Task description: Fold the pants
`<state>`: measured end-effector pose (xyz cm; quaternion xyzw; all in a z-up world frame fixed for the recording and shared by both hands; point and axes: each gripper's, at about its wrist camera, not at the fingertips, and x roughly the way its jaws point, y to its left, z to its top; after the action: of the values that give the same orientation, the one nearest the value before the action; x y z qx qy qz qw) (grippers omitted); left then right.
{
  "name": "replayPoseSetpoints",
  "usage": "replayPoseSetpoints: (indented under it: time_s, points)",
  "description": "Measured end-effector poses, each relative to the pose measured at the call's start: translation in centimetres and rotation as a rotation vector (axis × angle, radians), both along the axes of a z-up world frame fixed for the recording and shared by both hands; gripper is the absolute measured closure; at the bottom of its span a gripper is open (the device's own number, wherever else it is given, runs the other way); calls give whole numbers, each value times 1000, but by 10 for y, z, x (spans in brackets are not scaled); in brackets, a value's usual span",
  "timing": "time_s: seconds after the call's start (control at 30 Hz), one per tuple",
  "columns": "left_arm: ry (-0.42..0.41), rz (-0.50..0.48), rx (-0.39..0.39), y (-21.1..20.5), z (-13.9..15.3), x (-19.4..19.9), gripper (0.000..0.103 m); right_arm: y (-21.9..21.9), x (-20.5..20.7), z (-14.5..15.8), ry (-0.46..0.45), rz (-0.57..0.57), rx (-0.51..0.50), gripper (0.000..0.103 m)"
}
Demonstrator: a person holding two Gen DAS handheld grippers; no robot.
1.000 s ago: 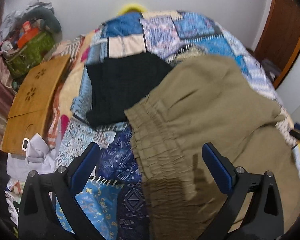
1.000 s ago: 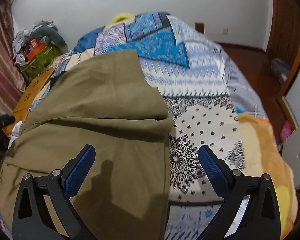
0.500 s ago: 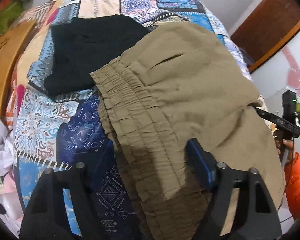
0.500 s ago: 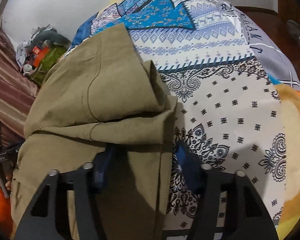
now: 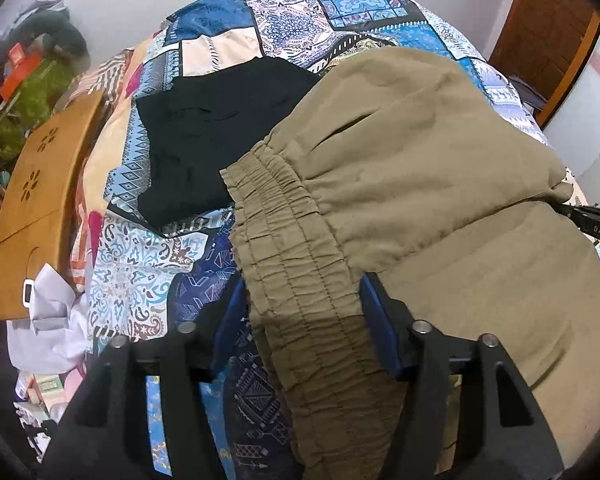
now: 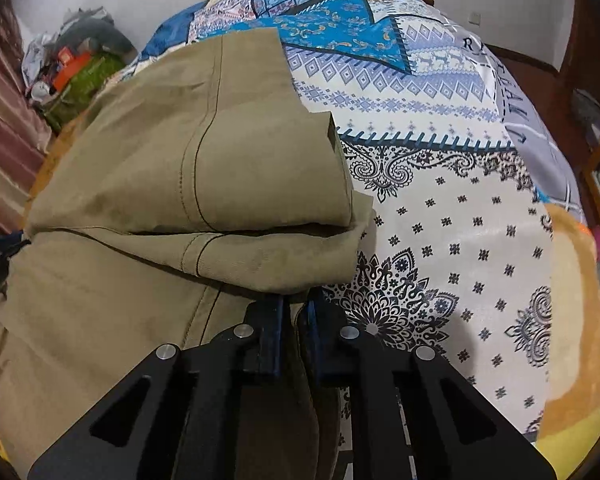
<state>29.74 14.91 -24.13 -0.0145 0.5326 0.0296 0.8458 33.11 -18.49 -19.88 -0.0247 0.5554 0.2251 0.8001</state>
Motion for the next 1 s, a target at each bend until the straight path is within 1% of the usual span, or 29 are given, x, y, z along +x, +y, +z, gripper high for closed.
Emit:
replayPoseSetpoints:
  time_s: [0.07, 0.13, 0.23, 0.3, 0.37, 0.4, 0.43, 0.5, 0.53, 0.57, 0.63, 0.7, 0.8, 0.87, 0.9, 0.93, 1.0]
  points:
    - [6, -2, -6, 4, 1, -1, 32, 4, 0, 5, -9, 31, -41, 93]
    - [22, 14, -25, 6, 4, 1, 30, 4, -1, 11, -3, 44, -63, 89]
    - [15, 19, -25, 6, 13, 1, 30, 2, -9, 25, -21, 56, -65, 87]
    - [-3, 2, -11, 4, 20, 1, 30, 2, -15, 37, -59, 81, -62, 82]
    - [-23, -4, -4, 5, 28, 5, 29, 1, -18, 50, -98, 98, -42, 72]
    - [-30, -1, -6, 7, 30, 6, 27, 1, -17, 53, -113, 96, -34, 69]
    - [-37, 7, -13, 9, 32, 9, 25, 0, -15, 59, -133, 89, -22, 65]
    - [-46, 31, -35, 15, 33, 17, 19, -5, -6, 68, -170, 60, 17, 59]
    - [-43, 43, -48, 17, 32, 20, 17, -4, -5, 70, -179, 42, 28, 51]
    - [-31, 50, -66, 19, 29, 24, 13, -5, 1, 71, -187, 17, 38, 41]
    - [22, 39, -113, 22, 17, 33, 13, -7, 13, 68, -187, -41, 41, 33]
    - [72, 44, -131, 24, 4, 40, 13, -8, 26, 58, -147, -73, 49, 33]
    - [86, 55, -183, 28, -7, 44, 11, -5, 42, 38, -74, -82, 78, 33]
    - [88, 73, -232, 32, -12, 46, 10, -1, 45, 25, -56, -76, 78, 33]
    - [91, 76, -245, 34, -15, 47, 10, 0, 45, 22, -58, -73, 72, 33]
    - [93, 77, -249, 35, -17, 47, 9, 3, 43, 20, -64, -70, 69, 33]
    - [81, 91, -226, 36, -21, 48, 8, 7, 45, 14, -64, -56, 75, 38]
